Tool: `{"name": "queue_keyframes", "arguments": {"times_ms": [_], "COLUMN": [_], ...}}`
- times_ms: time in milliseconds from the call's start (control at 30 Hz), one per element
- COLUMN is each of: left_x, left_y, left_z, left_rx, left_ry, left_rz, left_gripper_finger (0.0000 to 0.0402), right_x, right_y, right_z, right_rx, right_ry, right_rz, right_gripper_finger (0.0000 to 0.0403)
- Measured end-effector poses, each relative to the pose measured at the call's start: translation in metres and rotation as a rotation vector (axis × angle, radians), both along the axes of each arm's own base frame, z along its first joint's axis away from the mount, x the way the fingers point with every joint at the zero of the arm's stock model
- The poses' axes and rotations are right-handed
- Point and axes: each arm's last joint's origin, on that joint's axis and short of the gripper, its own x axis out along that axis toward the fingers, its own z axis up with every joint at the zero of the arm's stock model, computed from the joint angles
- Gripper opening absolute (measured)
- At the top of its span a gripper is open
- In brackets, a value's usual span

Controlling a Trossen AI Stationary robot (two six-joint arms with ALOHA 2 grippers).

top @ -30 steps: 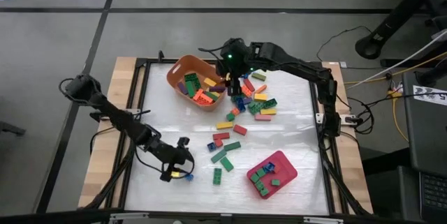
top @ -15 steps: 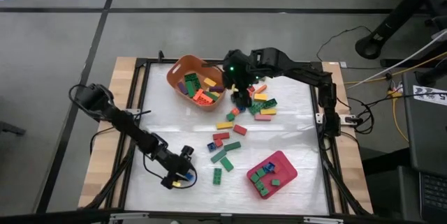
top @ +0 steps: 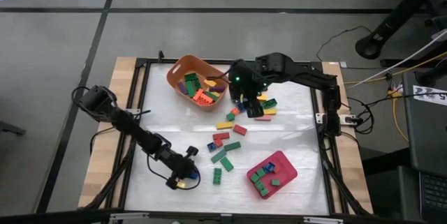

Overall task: Sort blocks by size
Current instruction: Put the small blue game piece into the red bin

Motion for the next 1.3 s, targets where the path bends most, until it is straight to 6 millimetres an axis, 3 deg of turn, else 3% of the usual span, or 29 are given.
{"name": "queue_keyframes", "arguments": {"times_ms": [233,467,700,1033,1300], "left_x": [0.028,0.061,0.106,0.185,0.218], "left_y": [0.012,0.027,0.033,0.007,-0.005], "left_z": [0.020,0.051,0.064,0.049,0.022], "left_rx": [0.102,0.239,0.207,0.141,0.085], "left_ry": [-0.151,-0.415,-0.590,-0.617,-0.583], "left_rz": [-0.053,-0.142,-0.125,-0.084,-0.044], "left_gripper_finger": [0.0074,0.0078,0.0077,0.0083,0.0119], "right_x": [-0.014,-0.037,-0.075,-0.125,-0.146], "right_y": [0.004,0.020,0.051,0.102,0.137], "right_z": [0.005,-0.034,-0.070,-0.103,-0.139], "right_rx": [0.105,0.172,0.194,0.070,-0.014], "right_ry": [-0.005,0.172,0.230,0.081,0.043], "right_rz": [0.035,-0.022,-0.145,-0.326,-0.336], "right_gripper_finger": [0.0211,0.0211,0.0211,0.0211,0.0211]}}
